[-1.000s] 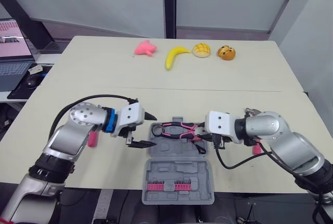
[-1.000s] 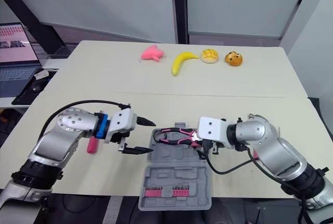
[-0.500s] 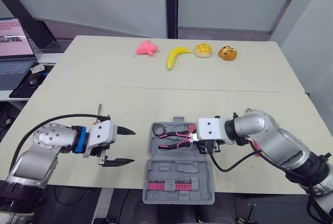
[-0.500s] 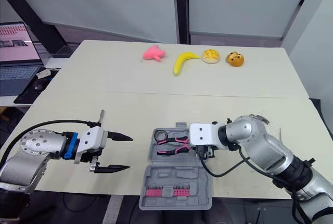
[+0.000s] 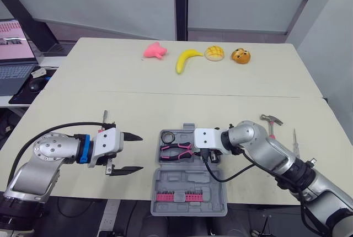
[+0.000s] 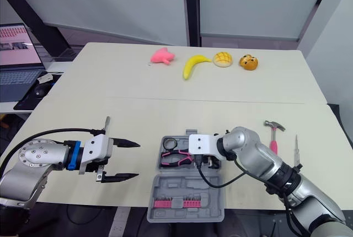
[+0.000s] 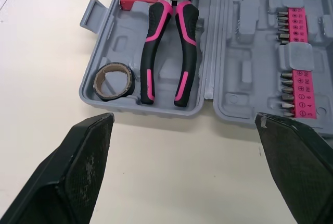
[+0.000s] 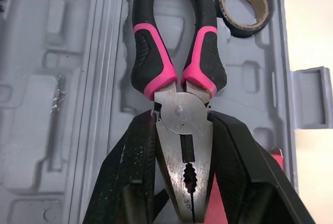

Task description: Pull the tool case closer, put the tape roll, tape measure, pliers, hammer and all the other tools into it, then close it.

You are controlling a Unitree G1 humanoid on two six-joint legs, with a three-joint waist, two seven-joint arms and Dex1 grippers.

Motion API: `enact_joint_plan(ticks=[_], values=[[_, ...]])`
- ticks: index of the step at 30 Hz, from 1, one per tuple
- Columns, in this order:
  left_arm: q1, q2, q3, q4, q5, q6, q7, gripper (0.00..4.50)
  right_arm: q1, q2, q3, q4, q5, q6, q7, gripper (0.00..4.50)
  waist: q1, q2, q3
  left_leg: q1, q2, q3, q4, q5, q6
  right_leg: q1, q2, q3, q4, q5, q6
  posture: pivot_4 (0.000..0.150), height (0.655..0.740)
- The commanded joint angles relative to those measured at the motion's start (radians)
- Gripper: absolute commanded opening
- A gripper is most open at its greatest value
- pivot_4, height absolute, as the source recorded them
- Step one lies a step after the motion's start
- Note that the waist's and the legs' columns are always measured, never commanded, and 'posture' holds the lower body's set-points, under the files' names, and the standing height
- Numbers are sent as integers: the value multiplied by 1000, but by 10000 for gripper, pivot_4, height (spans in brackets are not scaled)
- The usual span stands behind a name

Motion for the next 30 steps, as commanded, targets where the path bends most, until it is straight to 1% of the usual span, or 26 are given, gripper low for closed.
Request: enact_joint_plan(ticks=[1,6,15,17,20,22,26,29,30], values=[[-13,2,-3,-17,7,-15,6,45000,-11,16,-2,-11,-16,-17,-1,12614,0,0,0,0,0,0,0,0,0,0,0,0,0,0,0,1500,7400],[-17,-4,-12,-8,16,-27,6,45000,0,44,2,8,-22,-8,-2,12614,-1,0,0,0,0,0,0,0,0,0,0,0,1,0,0,1500,7400],[-22,-16,-26,-6,32,-44,21,45000,28,47,2,31,-21,10,15,12614,-1,0,0,0,0,0,0,0,0,0,0,0,1,0,0,1500,7400],[-26,-17,-28,-7,34,-44,23,45000,27,46,-5,35,-22,3,11,19832,-1,0,0,0,0,0,0,0,0,0,0,0,1,0,0,1500,7400],[-27,-18,-29,-11,36,-42,26,45000,8,35,-39,14,3,-15,31,25511,-1,0,0,0,0,0,0,0,0,0,0,0,1,0,0,1500,7400],[-28,-15,-25,-14,35,-38,27,45000,-9,30,-82,-28,56,-17,69,30020,-1,0,0,0,0,0,0,0,0,0,0,0,1,0,0,1500,7400],[-24,-9,-17,-17,32,-33,29,45000,-22,60,-118,-21,96,-40,61,30020,-1,0,0,1,0,0,0,0,0,0,0,0,1,0,0,1500,7400],[-22,-7,-12,-21,29,-30,31,45000,-23,109,-118,34,85,-78,14,25345,-2,0,0,1,0,0,0,0,0,0,0,0,1,0,0,1500,7400],[-21,-7,-10,-24,28,-27,33,45000,-22,126,-108,59,75,-93,2,22821,-3,0,0,1,0,0,0,0,0,0,0,0,1,0,0,1500,7400]])
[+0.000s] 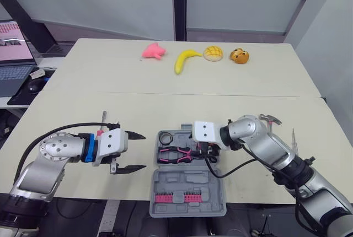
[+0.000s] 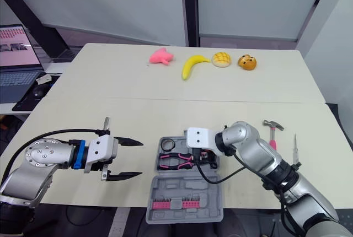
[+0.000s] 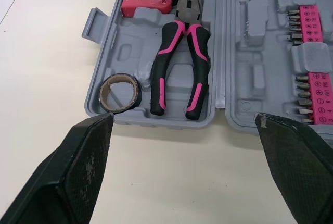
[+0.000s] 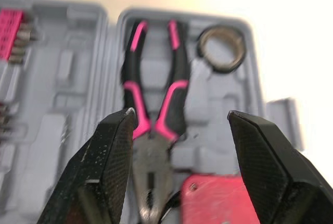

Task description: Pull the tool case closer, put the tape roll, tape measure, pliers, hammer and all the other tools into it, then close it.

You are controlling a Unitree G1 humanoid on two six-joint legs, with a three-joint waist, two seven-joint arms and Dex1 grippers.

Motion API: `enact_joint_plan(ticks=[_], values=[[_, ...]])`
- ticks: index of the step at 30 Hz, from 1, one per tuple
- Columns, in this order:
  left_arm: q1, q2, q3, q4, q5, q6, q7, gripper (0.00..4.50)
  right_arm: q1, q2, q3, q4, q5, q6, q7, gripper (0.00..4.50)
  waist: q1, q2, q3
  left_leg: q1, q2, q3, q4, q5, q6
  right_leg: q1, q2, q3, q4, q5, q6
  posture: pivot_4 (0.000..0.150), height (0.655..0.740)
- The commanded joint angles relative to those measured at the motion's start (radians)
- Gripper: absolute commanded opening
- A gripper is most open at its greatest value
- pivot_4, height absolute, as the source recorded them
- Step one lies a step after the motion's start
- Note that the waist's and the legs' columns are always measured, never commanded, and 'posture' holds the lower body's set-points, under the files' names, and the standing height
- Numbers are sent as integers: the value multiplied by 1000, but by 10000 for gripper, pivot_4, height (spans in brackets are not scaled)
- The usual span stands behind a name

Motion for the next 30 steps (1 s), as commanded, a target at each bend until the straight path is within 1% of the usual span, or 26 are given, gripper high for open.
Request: enact_joint_plan(ticks=[1,2,4,5,9,11,12,16,21,23,25,30], values=[[0,13,21,-30,-7,0,11,45000,-7,49,10,56,-12,-60,-44,20770,-2,0,0,0,0,0,0,0,0,0,0,0,0,0,0,1500,7400],[1,14,22,-31,-8,1,13,45000,-6,60,16,74,-20,-75,-53,17924,-4,0,0,0,0,0,0,0,0,0,0,0,0,0,0,1500,7400],[3,15,22,-31,-7,1,17,45000,-5,76,31,106,-40,-105,-69,14600,-4,0,0,0,0,0,0,0,0,0,0,0,0,0,0,1500,7400],[4,15,22,-31,-5,-1,19,45000,-5,84,38,120,-47,-116,-76,12103,-4,0,0,0,0,0,0,0,0,0,0,0,0,0,0,1500,7400],[3,13,19,-25,-1,-3,23,45000,-6,104,58,174,-70,-142,-88,5266,-6,0,0,0,0,0,0,0,0,0,0,0,0,0,0,1500,7400],[3,12,17,-26,0,0,26,45000,-6,104,73,210,-88,-171,-91,1137,-6,0,0,0,0,0,0,0,0,0,0,0,0,0,0,1500,7400],[4,13,16,-27,0,3,27,45000,-3,107,75,226,-92,-175,-93,225,-6,0,0,0,0,0,0,0,0,0,0,0,1,0,0,1500,7400],[12,14,16,-30,0,9,31,45000,5,110,80,275,-114,-197,-95,225,-8,0,0,1,0,0,0,0,0,0,0,0,1,0,0,1500,7400],[29,14,19,-32,0,6,39,45000,12,99,126,373,-183,-248,-103,225,-9,0,0,2,0,0,0,0,0,0,0,1,3,0,0,1500,7400],[33,14,21,-31,0,4,42,45000,14,101,129,382,-190,-259,-98,225,-9,0,-1,4,0,0,0,0,0,1,0,1,5,0,0,1500,7400],[41,14,25,-27,-2,0,43,45000,12,115,112,364,-178,-282,-105,225,-9,0,-1,5,0,0,0,0,0,2,0,1,6,0,0,1500,7400],[68,-2,58,-13,-26,15,71,45000,15,176,-29,220,-62,-306,-141,225,-10,0,-1,6,0,0,1,1,1,1,1,1,9,0,-1,1500,7400]])
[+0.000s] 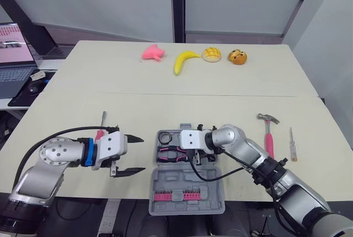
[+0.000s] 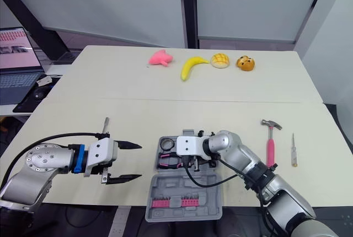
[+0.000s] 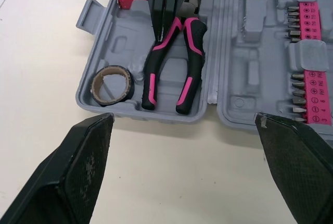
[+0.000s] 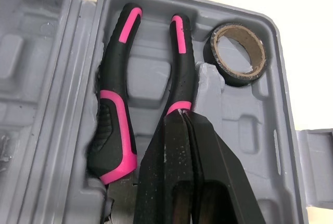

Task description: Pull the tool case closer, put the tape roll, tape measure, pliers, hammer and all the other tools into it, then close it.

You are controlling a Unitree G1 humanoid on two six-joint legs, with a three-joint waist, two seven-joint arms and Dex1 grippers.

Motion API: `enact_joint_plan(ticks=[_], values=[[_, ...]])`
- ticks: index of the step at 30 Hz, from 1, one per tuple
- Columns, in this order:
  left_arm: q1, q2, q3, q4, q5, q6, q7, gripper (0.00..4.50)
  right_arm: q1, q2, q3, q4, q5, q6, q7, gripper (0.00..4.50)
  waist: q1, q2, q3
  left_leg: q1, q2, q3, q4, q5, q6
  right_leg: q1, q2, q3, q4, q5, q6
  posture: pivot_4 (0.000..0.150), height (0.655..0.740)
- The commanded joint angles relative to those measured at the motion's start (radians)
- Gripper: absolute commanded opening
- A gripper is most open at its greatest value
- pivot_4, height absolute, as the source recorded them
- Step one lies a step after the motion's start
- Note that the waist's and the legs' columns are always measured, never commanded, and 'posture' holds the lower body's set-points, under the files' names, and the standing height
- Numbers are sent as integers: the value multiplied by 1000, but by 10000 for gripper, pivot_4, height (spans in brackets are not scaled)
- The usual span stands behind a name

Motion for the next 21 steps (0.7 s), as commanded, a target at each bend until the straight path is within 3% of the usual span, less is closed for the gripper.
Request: enact_joint_plan(ticks=[1,4,7,11,14,17,21], values=[[15,-2,56,-6,-20,6,34,45000,1,19,-108,-142,83,-28,-25,225,0,0,0,-1,0,0,0,0,0,-1,0,0,2,0,0,1500,7400],[41,-6,69,25,-12,-30,41,45000,39,-9,-218,-273,228,16,34,225,-1,0,0,-2,0,-1,0,0,0,-3,0,-1,3,-1,-2,1500,7400],[70,-17,75,63,-10,-71,42,45000,70,-143,-269,-374,244,21,99,225,5,0,0,-2,0,-1,-1,0,0,-2,-1,-1,2,-1,-2,1500,7400],[108,-31,79,106,-12,-74,50,33004,217,-401,-375,-532,319,132,205,0,21,0,0,-4,-1,0,-1,0,0,-1,-2,-1,-3,-1,-2,1500,7400],[130,-38,60,118,-2,-73,55,23858,365,-525,-420,-577,314,130,212,0,22,0,0,-4,-1,-1,-2,0,0,-1,-1,-2,-4,-1,-2,1500,7400],[141,-51,40,121,12,-82,58,13353,459,-560,-437,-589,303,111,172,0,12,0,1,-3,0,1,-2,0,0,-1,-1,-1,-3,-2,-2,1500,7400],[97,-106,-24,170,63,-89,90,276,513,-499,-385,-503,245,65,77,0,6,0,0,-1,0,2,0,0,1,1,-1,0,-3,-2,-2,1500,7400]])
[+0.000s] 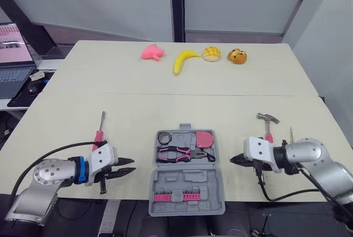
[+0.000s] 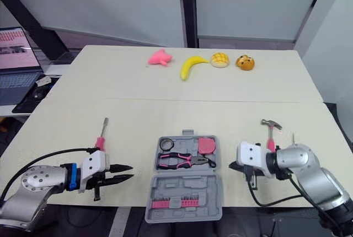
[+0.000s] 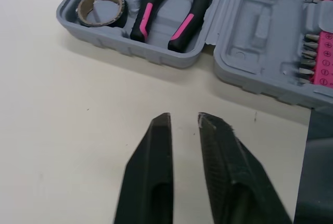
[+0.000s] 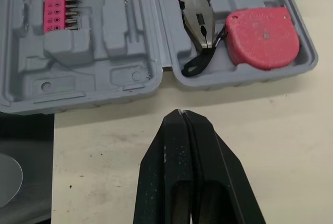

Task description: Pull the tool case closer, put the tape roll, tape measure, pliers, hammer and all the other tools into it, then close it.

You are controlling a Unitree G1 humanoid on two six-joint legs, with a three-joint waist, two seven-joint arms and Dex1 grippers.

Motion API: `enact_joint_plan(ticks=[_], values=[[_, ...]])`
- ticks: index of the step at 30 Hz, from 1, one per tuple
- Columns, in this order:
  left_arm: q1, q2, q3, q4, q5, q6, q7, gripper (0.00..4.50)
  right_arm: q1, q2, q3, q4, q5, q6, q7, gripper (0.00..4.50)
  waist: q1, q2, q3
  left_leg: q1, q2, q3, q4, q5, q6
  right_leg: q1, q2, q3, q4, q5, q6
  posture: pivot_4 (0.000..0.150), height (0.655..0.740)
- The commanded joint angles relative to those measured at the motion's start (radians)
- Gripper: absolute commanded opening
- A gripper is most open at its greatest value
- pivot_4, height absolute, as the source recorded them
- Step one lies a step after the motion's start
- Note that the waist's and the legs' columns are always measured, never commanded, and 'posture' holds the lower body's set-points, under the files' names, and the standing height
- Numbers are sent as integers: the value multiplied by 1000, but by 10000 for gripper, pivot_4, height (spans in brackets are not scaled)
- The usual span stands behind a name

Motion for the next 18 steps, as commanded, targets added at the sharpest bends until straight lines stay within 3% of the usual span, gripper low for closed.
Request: enact_joint_plan(ticks=[1,8,18], values=[[-44,-42,-57,47,52,-24,31,65,0,50,39,62,-59,-68,-72,0,0,0,0,1,0,0,0,0,0,1,0,0,0,0,1,1500,7400],[-127,-98,-149,94,114,-6,43,65,-59,105,126,231,-130,-152,-79,0,1,0,0,0,0,0,1,2,2,1,0,0,-1,2,2,1500,7400],[-180,-154,-216,152,167,-27,74,65,-90,181,186,281,-148,-167,-70,0,0,0,0,0,-1,-1,0,2,2,1,0,0,0,3,0,1500,7400]])
